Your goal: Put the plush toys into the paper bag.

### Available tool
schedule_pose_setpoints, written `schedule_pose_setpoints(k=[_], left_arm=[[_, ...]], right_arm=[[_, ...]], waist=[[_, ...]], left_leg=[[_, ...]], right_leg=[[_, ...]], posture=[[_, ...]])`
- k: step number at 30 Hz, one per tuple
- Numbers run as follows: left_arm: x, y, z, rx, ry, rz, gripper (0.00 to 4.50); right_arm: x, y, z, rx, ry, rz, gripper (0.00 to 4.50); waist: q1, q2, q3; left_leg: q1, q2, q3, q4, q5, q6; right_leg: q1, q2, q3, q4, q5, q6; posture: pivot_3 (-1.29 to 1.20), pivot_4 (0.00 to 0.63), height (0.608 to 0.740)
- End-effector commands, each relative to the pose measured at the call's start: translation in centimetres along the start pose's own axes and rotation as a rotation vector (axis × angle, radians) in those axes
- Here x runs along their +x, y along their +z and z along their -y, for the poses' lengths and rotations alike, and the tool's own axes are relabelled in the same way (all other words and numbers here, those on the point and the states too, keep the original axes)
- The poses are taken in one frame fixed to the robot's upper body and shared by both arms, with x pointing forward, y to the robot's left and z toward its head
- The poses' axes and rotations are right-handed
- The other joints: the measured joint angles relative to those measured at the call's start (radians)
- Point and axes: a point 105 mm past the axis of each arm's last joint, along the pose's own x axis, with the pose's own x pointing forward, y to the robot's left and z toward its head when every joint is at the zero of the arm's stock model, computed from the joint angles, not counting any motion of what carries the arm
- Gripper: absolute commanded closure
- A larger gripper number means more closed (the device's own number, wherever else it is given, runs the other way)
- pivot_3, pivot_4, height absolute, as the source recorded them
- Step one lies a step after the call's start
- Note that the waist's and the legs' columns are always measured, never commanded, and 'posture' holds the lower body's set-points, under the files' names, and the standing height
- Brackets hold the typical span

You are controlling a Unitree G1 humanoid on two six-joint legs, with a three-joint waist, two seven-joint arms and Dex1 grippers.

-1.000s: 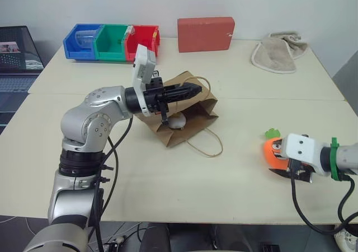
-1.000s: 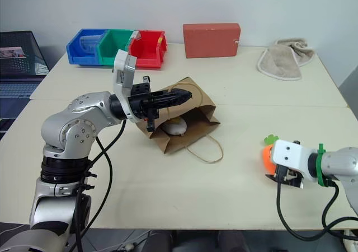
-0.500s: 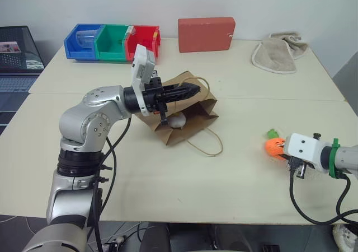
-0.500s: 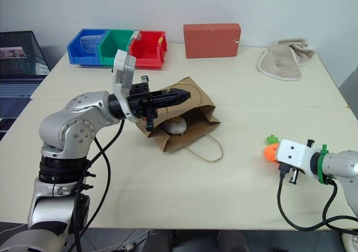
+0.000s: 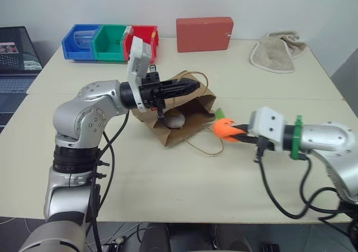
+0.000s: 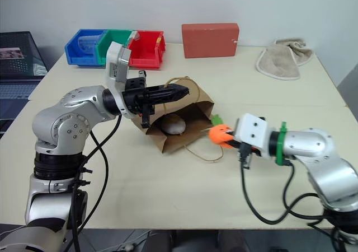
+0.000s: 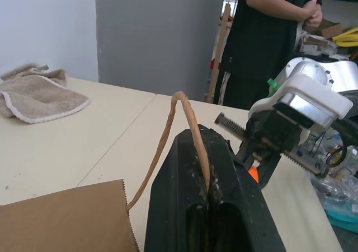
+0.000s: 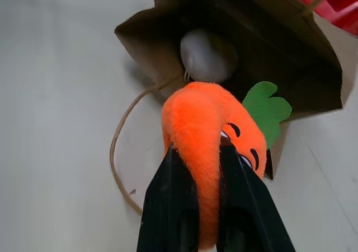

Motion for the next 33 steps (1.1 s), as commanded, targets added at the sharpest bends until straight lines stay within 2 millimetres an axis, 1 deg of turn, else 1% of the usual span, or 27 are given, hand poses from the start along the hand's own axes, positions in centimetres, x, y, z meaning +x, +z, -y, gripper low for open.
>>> schedule_pose_setpoints(k=[1, 5, 8, 11, 13, 14, 17, 18, 21, 24, 25, 27, 30, 33], left_arm=[[0.4, 1.9, 0.9, 0.045, -0.042, 0.047, 4.50], [0.4, 1.5, 1.5, 0.029, -0.065, 0.038, 4.50], [0.4, 1.5, 1.4, 0.026, -0.059, 0.040, 4.50], [0.4, 1.5, 1.5, 0.021, -0.060, 0.042, 4.50], [0.3, 1.5, 1.5, 0.021, -0.058, 0.038, 4.50], [0.3, 1.5, 1.5, 0.021, -0.056, 0.039, 4.50], [0.3, 1.4, 1.3, 0.020, -0.046, 0.042, 4.50], [0.3, 1.4, 1.3, 0.020, -0.041, 0.042, 4.50], [0.4, 1.2, 1.1, 0.024, -0.029, 0.039, 4.50], [0.5, 1.0, 0.9, 0.024, -0.019, 0.038, 4.50], [0.6, 0.9, 0.8, 0.024, -0.016, 0.038, 4.50], [0.7, 0.9, 0.7, 0.026, -0.014, 0.038, 4.50], [0.9, 0.7, 0.6, 0.028, -0.013, 0.040, 4.50], [0.9, 0.8, 0.5, 0.034, -0.009, 0.040, 4.50]], right_arm=[[3.1, 0.7, 1.0, -0.045, -0.061, 0.020, 4.49], [6.8, 1.2, 2.9, -0.060, -0.156, 0.024, 4.49], [8.2, 1.6, 3.5, -0.030, -0.197, 0.041, 4.49], [8.9, 1.9, 5.0, -0.080, -0.302, 0.039, 4.49], [9.2, 2.5, 5.8, -0.092, -0.353, 0.060, 3.83], [9.2, 2.6, 5.6, -0.096, -0.345, 0.064, 3.66], [9.2, 2.8, 4.8, -0.083, -0.299, 0.082, 2.61], [9.1, 2.8, 4.6, -0.086, -0.288, 0.083, 2.30], [8.2, 3.4, 4.3, -0.083, -0.271, 0.099, 1.19], [6.8, 4.4, 3.7, -0.090, -0.233, 0.124, 0.14], [5.9, 4.8, 3.5, -0.089, -0.214, 0.138, 0.03], [4.6, 5.4, 3.0, -0.080, -0.176, 0.155, 0.03], [2.2, 5.8, 1.7, -0.047, -0.094, 0.175, 0.03], [-0.6, 4.4, -0.1, -0.045, -0.009, 0.128, 0.03]], waist=[[-0.005, 0.000, 0.000], [-0.009, 0.000, 0.000], [-0.008, 0.000, 0.000], [-0.006, 0.000, 0.000], [-0.007, 0.000, 0.000], [-0.007, 0.000, 0.000], [-0.007, 0.000, 0.000], [-0.007, 0.000, 0.000], [-0.007, 0.000, 0.000], [-0.007, 0.000, 0.000], [-0.008, 0.000, 0.000], [-0.006, 0.000, 0.000], [-0.004, 0.000, 0.000], [0.002, 0.000, 0.000]], left_leg=[[0.000, 0.000, 0.000, 0.000, 0.000, 0.000], [-0.001, 0.000, 0.000, 0.000, 0.000, 0.000], [-0.002, 0.000, 0.000, 0.000, 0.001, -0.003], [-0.004, 0.000, -0.001, 0.000, 0.002, -0.003], [-0.006, 0.000, -0.001, 0.000, 0.002, -0.004], [-0.006, 0.000, -0.001, 0.000, 0.002, -0.004], [-0.006, 0.000, -0.001, 0.000, 0.002, -0.004], [-0.006, 0.000, -0.001, 0.000, 0.002, -0.004], [-0.006, 0.000, -0.001, 0.000, 0.002, -0.004], [-0.006, 0.000, -0.001, 0.000, 0.002, -0.004], [-0.006, 0.000, -0.001, 0.000, 0.002, -0.004], [-0.006, 0.000, -0.001, 0.000, 0.002, -0.003], [-0.006, 0.000, -0.001, 0.000, 0.001, -0.001], [-0.006, -0.001, -0.001, 0.000, 0.000, 0.000]], right_leg=[[-0.001, 0.000, 0.001, 0.000, 0.000, 0.000], [-0.002, 0.000, 0.000, 0.002, 0.000, 0.000], [-0.004, 0.000, -0.001, 0.004, 0.000, 0.000], [-0.006, 0.000, -0.001, 0.004, 0.000, 0.000], [-0.007, -0.001, -0.001, 0.005, 0.000, 0.000], [-0.008, -0.001, -0.001, 0.005, 0.000, 0.000], [-0.008, 0.000, -0.001, 0.006, 0.000, 0.000], [-0.008, 0.000, -0.001, 0.005, 0.000, 0.000], [-0.008, 0.000, -0.001, 0.005, 0.000, 0.000], [-0.008, 0.000, -0.001, 0.005, 0.000, 0.000], [-0.008, 0.000, -0.001, 0.005, 0.000, 0.000], [-0.008, 0.000, -0.001, 0.006, 0.000, 0.000], [-0.008, 0.000, -0.001, 0.005, 0.000, 0.000], [-0.007, 0.000, -0.002, 0.005, 0.000, 0.000]], posture=[[0.00, 0.150, 0.740], [0.00, 0.150, 0.740], [0.00, 0.150, 0.740], [0.00, 0.150, 0.740], [0.00, 0.150, 0.740], [0.00, 0.150, 0.740], [0.00, 0.150, 0.740], [0.00, 0.150, 0.740], [0.00, 0.150, 0.740], [0.00, 0.150, 0.740], [0.00, 0.150, 0.740], [0.00, 0.150, 0.740], [0.00, 0.150, 0.740], [0.00, 0.150, 0.740]])
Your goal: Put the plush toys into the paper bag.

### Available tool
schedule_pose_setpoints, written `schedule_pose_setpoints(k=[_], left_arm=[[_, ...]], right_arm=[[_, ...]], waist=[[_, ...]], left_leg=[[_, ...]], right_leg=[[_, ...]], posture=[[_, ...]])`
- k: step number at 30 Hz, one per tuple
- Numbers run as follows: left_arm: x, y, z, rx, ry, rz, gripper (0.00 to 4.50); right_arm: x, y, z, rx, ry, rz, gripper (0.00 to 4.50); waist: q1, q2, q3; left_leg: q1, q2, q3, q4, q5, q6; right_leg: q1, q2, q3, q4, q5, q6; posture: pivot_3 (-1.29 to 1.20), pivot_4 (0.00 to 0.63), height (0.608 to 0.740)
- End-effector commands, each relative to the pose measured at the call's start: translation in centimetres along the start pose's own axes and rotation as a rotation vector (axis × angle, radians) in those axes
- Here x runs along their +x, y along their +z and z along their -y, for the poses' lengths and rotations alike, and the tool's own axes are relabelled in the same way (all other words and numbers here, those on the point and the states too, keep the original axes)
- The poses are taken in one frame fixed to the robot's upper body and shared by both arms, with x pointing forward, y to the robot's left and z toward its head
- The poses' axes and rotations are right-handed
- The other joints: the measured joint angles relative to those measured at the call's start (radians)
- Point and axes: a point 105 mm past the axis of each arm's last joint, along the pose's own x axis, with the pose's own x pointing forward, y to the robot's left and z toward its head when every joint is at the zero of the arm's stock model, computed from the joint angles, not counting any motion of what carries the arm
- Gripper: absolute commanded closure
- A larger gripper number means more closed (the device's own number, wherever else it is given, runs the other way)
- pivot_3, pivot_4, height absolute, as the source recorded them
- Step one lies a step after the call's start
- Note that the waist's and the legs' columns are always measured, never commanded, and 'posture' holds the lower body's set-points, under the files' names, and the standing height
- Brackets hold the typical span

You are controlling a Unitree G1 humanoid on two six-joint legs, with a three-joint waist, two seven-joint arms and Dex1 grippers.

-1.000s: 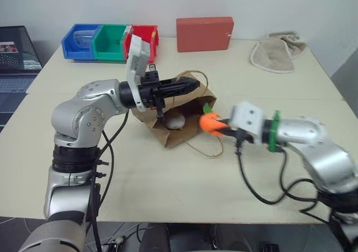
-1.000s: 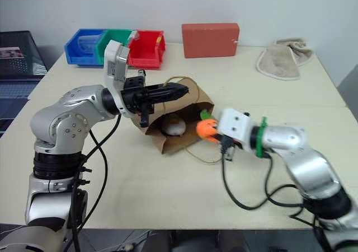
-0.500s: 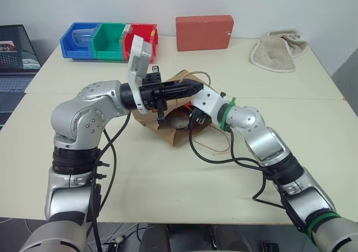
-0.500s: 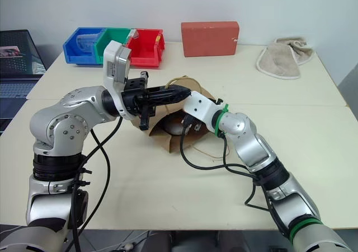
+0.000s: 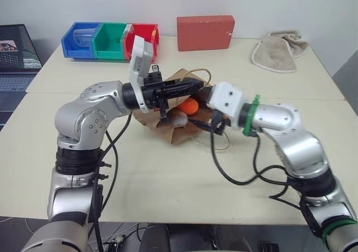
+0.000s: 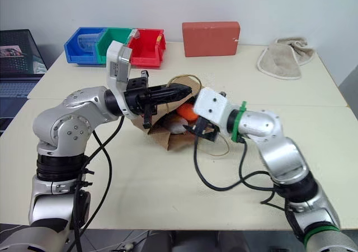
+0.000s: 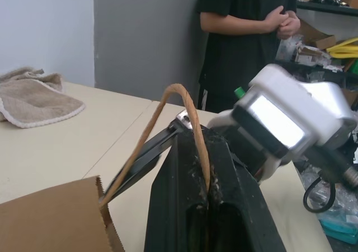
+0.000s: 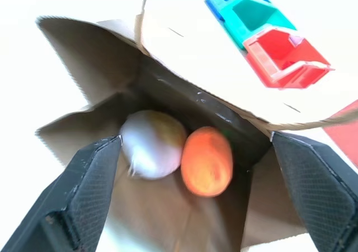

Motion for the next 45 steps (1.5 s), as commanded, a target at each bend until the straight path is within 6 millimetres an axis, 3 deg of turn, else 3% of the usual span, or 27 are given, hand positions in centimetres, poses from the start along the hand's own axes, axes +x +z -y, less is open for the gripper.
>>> schedule_pose_setpoints(k=[1, 6, 9, 13, 20, 21, 24, 33, 36, 41, 45], left_arm=[[0.0, 0.8, 0.0, 0.047, 0.004, 0.015, 4.50], [-0.1, 0.9, -0.2, 0.052, 0.006, 0.013, 4.50], [-0.2, 1.0, -0.3, 0.056, 0.006, 0.011, 4.50], [-0.2, 1.1, -0.3, 0.060, 0.005, 0.007, 4.50], [-0.3, 1.3, -0.4, 0.065, 0.009, 0.004, 4.50], [-0.4, 1.3, -0.4, 0.066, 0.012, 0.004, 4.50], [-0.5, 1.3, -0.4, 0.070, 0.019, 0.003, 4.50], [-0.8, 1.7, -0.9, 0.063, 0.041, 0.019, 4.50], [-0.9, 1.8, -1.0, 0.061, 0.043, 0.019, 4.50], [-1.2, 2.7, -1.1, 0.058, 0.052, 0.039, 4.50], [-0.7, 4.6, -1.6, 0.030, 0.062, 0.127, 4.50]], right_arm=[[-3.1, 0.4, -1.6, -0.003, 0.082, 0.002, 0.03], [-4.7, -2.3, -1.8, 0.168, 0.018, -0.073, 0.03], [-4.2, -6.8, -1.8, 0.343, -0.095, -0.187, 0.03], [-2.8, -10.3, -2.0, 0.477, -0.161, -0.238, 0.03], [0.0, -12.0, -1.9, 0.578, -0.170, -0.236, 0.03], [0.3, -12.1, -2.0, 0.575, -0.164, -0.239, 0.19], [1.1, -12.0, -2.2, 0.585, -0.144, -0.222, 0.98], [1.1, -11.0, -2.1, 0.605, -0.117, -0.189, 4.35], [0.1, -10.3, -1.8, 0.697, -0.117, -0.153, 4.48], [-3.3, -8.2, -1.1, 0.745, -0.095, -0.113, 4.48], [-7.7, -5.2, 2.5, 0.822, -0.112, -0.027, 4.48]], waist=[[0.002, 0.000, 0.000], [-0.005, 0.000, 0.000], [-0.008, 0.000, 0.000], [-0.009, -0.001, 0.000], [-0.011, 0.000, 0.000], [-0.011, 0.000, 0.000], [-0.011, -0.001, 0.000], [-0.011, 0.000, 0.000], [-0.010, 0.000, 0.000], [-0.007, 0.000, 0.000], [-0.005, 0.001, 0.000]], left_leg=[[0.000, 0.000, 0.000, 0.000, 0.000, 0.000], [0.001, 0.000, 0.001, 0.000, 0.000, 0.000], [0.001, 0.000, 0.001, 0.001, 0.000, 0.000], [0.001, 0.000, 0.001, 0.001, 0.000, 0.000], [0.001, 0.000, 0.001, 0.000, 0.000, 0.000], [0.001, 0.000, 0.001, 0.000, 0.000, 0.000], [0.001, 0.000, 0.001, 0.000, 0.000, 0.000], [0.001, 0.000, 0.001, 0.000, 0.000, 0.000], [0.001, 0.000, 0.001, 0.000, 0.000, 0.000], [0.000, 0.000, 0.001, 0.000, 0.000, 0.000], [0.000, 0.000, 0.001, 0.001, 0.000, 0.000]], right_leg=[[0.000, 0.000, 0.000, 0.000, 0.000, 0.000], [0.000, 0.000, 0.001, 0.000, 0.000, 0.000], [0.001, 0.001, 0.002, 0.001, 0.000, 0.000], [0.001, 0.000, 0.002, 0.000, 0.000, 0.000], [0.000, 0.001, 0.002, 0.001, 0.000, 0.000], [0.000, 0.001, 0.002, 0.000, 0.000, 0.000], [0.000, 0.000, 0.002, 0.000, 0.000, 0.000], [0.000, 0.000, 0.002, 0.000, 0.000, 0.000], [0.000, 0.000, 0.001, 0.000, 0.000, 0.000], [0.000, 0.000, 0.001, 0.000, 0.000, 0.000], [0.000, 0.000, 0.001, 0.000, 0.000, 0.000]], posture=[[0.00, 0.150, 0.740], [0.00, 0.150, 0.740], [0.00, 0.150, 0.740], [0.00, 0.150, 0.740], [0.00, 0.150, 0.740], [0.00, 0.150, 0.740], [0.00, 0.150, 0.740], [0.00, 0.150, 0.740], [0.00, 0.150, 0.740], [0.00, 0.150, 0.740], [0.00, 0.150, 0.740]])
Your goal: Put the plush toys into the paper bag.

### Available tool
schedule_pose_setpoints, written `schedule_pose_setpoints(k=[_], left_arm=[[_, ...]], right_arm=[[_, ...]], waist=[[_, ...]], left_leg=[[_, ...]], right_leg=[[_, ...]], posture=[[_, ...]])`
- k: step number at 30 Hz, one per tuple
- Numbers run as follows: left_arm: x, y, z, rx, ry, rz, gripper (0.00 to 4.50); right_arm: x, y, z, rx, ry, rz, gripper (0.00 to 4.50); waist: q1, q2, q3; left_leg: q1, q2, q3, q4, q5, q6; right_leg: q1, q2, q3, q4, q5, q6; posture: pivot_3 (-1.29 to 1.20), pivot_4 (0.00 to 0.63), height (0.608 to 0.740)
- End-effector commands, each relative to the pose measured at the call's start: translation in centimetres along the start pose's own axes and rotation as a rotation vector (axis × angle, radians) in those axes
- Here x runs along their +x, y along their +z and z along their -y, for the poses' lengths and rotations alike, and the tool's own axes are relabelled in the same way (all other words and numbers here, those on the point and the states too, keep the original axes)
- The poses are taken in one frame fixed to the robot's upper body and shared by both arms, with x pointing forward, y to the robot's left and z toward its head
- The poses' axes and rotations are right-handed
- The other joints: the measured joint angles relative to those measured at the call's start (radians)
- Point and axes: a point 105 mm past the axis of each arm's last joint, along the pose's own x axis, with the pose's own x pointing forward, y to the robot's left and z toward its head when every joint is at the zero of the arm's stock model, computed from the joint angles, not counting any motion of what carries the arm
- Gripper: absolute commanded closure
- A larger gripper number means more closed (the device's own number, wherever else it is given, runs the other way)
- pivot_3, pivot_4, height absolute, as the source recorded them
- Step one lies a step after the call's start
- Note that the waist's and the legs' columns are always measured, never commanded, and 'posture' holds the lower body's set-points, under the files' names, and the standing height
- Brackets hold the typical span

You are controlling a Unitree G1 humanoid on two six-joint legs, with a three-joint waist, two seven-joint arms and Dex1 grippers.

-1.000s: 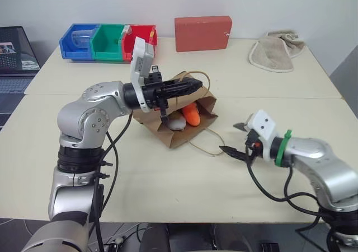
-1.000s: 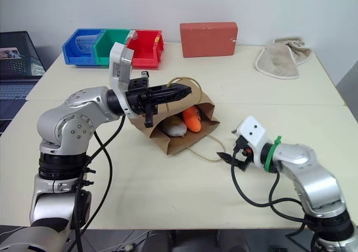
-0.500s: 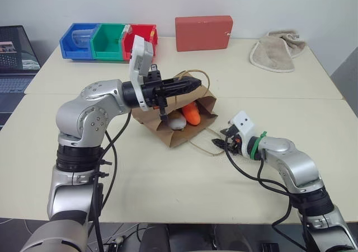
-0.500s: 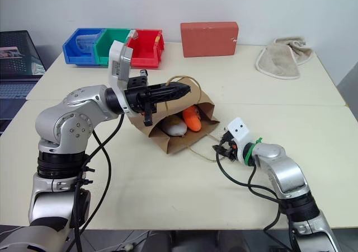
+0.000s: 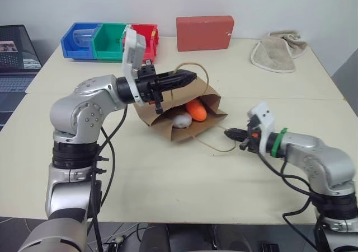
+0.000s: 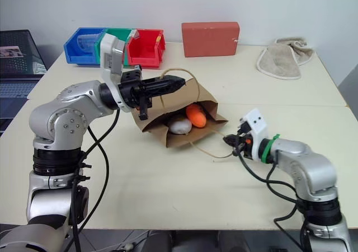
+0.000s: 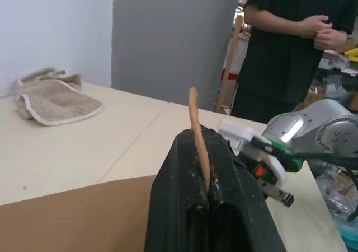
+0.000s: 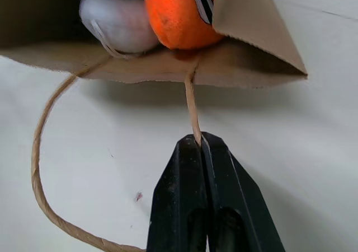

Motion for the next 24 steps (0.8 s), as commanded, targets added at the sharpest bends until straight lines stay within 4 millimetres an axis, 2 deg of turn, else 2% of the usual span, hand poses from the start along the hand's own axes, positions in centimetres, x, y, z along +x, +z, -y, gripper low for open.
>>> schedule_pose_setpoints(k=[1, 3, 8, 13, 18, 19, 21, 24], left_arm=[[0.6, 2.8, -0.2, 0.019, 0.000, 0.103, 4.50], [1.1, 2.9, -0.8, 0.022, 0.022, 0.114, 4.50], [2.4, 2.5, -2.3, 0.038, 0.080, 0.106, 4.50], [3.7, 1.7, -3.2, 0.036, 0.094, 0.099, 4.50], [3.7, 0.8, -3.7, 0.032, 0.101, 0.074, 4.50], [3.5, 0.8, -4.1, 0.035, 0.121, 0.073, 4.50], [2.5, 1.5, -4.7, 0.063, 0.148, 0.073, 4.10], [0.9, 2.2, -5.1, 0.109, 0.169, 0.050, 3.29]], right_arm=[[-4.5, 4.8, 0.0, 0.000, 0.024, 0.086, 4.48], [-5.4, 6.0, 0.3, 0.009, 0.007, 0.087, 4.48], [-6.0, 7.9, 0.5, 0.028, -0.001, 0.112, 4.48], [-5.2, 8.5, 0.6, 0.042, 0.001, 0.109, 4.48], [-4.2, 9.6, 0.8, 0.087, -0.030, 0.163, 4.48], [-4.2, 10.0, 1.1, 0.098, -0.050, 0.179, 4.31], [-4.6, 11.4, 0.9, 0.070, -0.048, 0.220, 3.93], [-5.3, 13.1, 0.0, 0.013, -0.024, 0.259, 2.88]], waist=[[0.002, 0.000, 0.000], [0.004, 0.000, 0.000], [-0.001, 0.000, 0.000], [-0.001, 0.000, 0.000], [-0.005, 0.000, 0.000], [-0.004, 0.000, 0.000], [-0.004, 0.001, 0.000], [-0.006, 0.001, 0.000]], left_leg=[[0.000, 0.000, 0.000, 0.000, 0.000, 0.000], [0.000, -0.001, 0.001, 0.001, 0.000, 0.000], [0.000, 0.000, 0.000, -0.001, 0.000, 0.000], [-0.002, 0.000, 0.002, -0.001, 0.000, 0.000], [-0.002, 0.000, 0.002, -0.001, 0.000, 0.000], [-0.002, 0.000, 0.002, -0.001, 0.000, 0.000], [-0.002, 0.000, 0.002, -0.001, 0.000, 0.000], [-0.003, 0.000, 0.002, -0.002, 0.000, 0.000]], right_leg=[[0.000, 0.000, 0.000, 0.000, 0.000, 0.000], [0.000, -0.001, 0.000, 0.000, 0.000, 0.000], [0.000, 0.000, 0.001, 0.000, 0.000, 0.000], [-0.003, 0.000, 0.001, 0.000, 0.000, 0.000], [-0.004, 0.000, 0.002, 0.000, 0.000, 0.000], [-0.004, 0.000, 0.002, 0.001, 0.000, 0.000], [-0.005, 0.000, 0.002, 0.001, 0.000, 0.000], [-0.006, 0.000, 0.002, 0.001, 0.000, 0.000]], posture=[[0.00, 0.150, 0.740], [0.00, 0.150, 0.740], [0.00, 0.150, 0.740], [0.00, 0.150, 0.740], [0.00, 0.150, 0.740], [0.00, 0.150, 0.740], [0.00, 0.150, 0.740], [0.00, 0.150, 0.740]])
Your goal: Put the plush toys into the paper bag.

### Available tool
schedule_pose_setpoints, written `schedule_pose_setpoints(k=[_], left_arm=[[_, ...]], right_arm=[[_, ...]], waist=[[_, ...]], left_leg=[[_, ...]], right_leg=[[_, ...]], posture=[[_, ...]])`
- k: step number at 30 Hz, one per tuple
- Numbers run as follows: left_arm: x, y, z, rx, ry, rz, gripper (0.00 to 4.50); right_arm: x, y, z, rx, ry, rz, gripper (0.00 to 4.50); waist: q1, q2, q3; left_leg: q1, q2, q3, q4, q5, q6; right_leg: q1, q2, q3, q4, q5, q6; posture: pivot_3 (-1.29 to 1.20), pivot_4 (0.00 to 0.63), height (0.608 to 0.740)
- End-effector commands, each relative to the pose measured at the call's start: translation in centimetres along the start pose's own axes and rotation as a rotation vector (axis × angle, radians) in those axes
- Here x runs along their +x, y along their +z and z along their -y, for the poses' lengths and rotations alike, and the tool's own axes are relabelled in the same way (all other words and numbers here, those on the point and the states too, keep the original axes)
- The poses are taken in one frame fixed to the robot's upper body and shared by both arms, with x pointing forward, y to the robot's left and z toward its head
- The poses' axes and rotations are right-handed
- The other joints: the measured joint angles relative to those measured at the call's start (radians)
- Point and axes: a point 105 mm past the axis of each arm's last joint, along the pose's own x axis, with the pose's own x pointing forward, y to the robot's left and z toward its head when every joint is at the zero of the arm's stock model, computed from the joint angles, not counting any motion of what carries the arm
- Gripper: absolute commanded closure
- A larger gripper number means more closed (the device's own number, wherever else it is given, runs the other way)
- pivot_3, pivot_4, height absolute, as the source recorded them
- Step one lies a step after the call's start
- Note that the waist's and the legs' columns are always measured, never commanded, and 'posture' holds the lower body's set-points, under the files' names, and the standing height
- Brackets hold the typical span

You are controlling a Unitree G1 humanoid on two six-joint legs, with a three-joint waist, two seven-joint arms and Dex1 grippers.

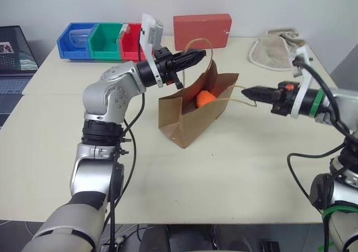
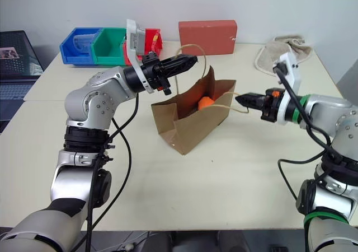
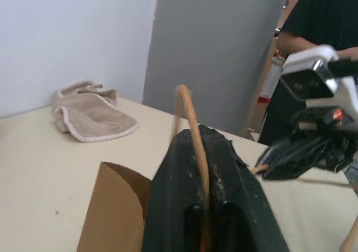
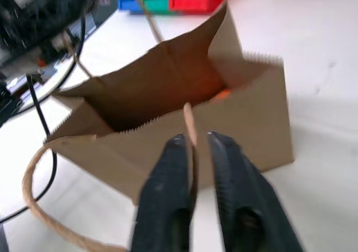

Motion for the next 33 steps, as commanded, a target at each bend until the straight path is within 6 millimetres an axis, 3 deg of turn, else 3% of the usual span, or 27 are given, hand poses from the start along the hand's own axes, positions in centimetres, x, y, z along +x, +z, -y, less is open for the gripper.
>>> schedule_pose_setpoints(k=[1, 6, 8, 10, 16, 22, 26, 30, 33], left_arm=[[-1.7, 2.9, -0.4, 0.115, 0.014, 0.028, 2.95], [-4.3, 3.0, -1.3, 0.176, 0.062, -0.036, 1.37], [-5.9, 2.5, -2.1, 0.199, 0.110, -0.080, 0.78], [-7.5, 1.8, -1.9, 0.174, 0.098, -0.123, 0.18], [-9.8, 1.3, -2.4, 0.154, 0.180, -0.135, 0.18], [-8.8, 0.8, -1.7, 0.083, 0.143, -0.093, 0.18], [-8.3, 0.4, -1.8, -0.076, 0.114, -0.041, 0.18], [-10.2, -1.3, -3.3, -0.110, 0.202, -0.093, 0.18], [-11.6, -1.1, -3.4, -0.083, 0.241, -0.107, 0.18]], right_arm=[[-1.3, 2.6, -1.1, -0.081, 0.020, 0.077, 2.51], [-2.6, 4.3, -1.3, -0.159, 0.006, 0.113, 0.69], [-3.6, 4.9, -0.4, -0.225, -0.050, 0.132, 0.02], [-4.2, 4.1, 0.0, -0.318, -0.079, 0.096, 0.00], [-4.5, 1.8, 0.8, -0.441, -0.098, 0.040, 0.00], [-3.4, -0.9, -1.2, -0.502, 0.029, -0.019, 0.00], [-3.0, -0.9, -1.7, -0.490, 0.060, 0.001, 0.00], [-3.1, -1.4, -2.9, -0.508, 0.117, -0.006, 0.00], [-3.4, -1.6, -3.7, -0.545, 0.151, -0.001, 0.00]], waist=[[-0.001, 0.000, 0.000], [0.000, 0.000, 0.000], [0.002, 0.001, 0.000], [0.003, 0.001, 0.000], [0.002, 0.001, 0.000], [0.002, 0.000, 0.000], [0.002, 0.000, 0.000], [-0.001, 0.000, 0.000], [-0.002, 0.001, 0.000]], left_leg=[[0.000, 0.000, 0.000, -0.001, 0.000, 0.000], [-0.001, 0.000, 0.000, -0.002, 0.000, 0.000], [-0.001, 0.000, 0.000, -0.002, 0.000, 0.000], [-0.001, 0.000, 0.000, -0.002, 0.000, 0.000], [-0.001, 0.001, 0.001, -0.001, 0.000, 0.000], [0.000, 0.001, 0.000, 0.001, 0.000, 0.000], [-0.001, 0.001, 0.000, 0.001, 0.000, 0.000], [0.000, 0.001, 0.000, 0.001, 0.000, 0.000], [0.000, 0.001, 0.000, 0.000, 0.000, 0.000]], right_leg=[[0.000, 0.000, 0.000, 0.000, 0.000, 0.000], [-0.001, 0.000, 0.000, -0.001, 0.000, 0.000], [-0.001, 0.000, -0.001, -0.001, 0.000, 0.000], [-0.001, 0.000, -0.001, -0.001, 0.000, 0.000], [-0.001, 0.000, 0.000, -0.001, 0.000, 0.000], [0.000, 0.000, 0.000, 0.000, 0.000, 0.000], [0.001, 0.000, 0.000, 0.000, 0.000, 0.000], [0.000, 0.000, 0.000, 0.000, 0.000, 0.000], [0.000, 0.000, 0.000, 0.000, 0.000, 0.000]], posture=[[0.00, 0.150, 0.740], [0.00, 0.150, 0.740], [0.00, 0.150, 0.740], [0.00, 0.150, 0.740], [0.00, 0.150, 0.740], [0.00, 0.150, 0.740], [0.00, 0.150, 0.740], [0.00, 0.150, 0.740], [0.00, 0.150, 0.740]])
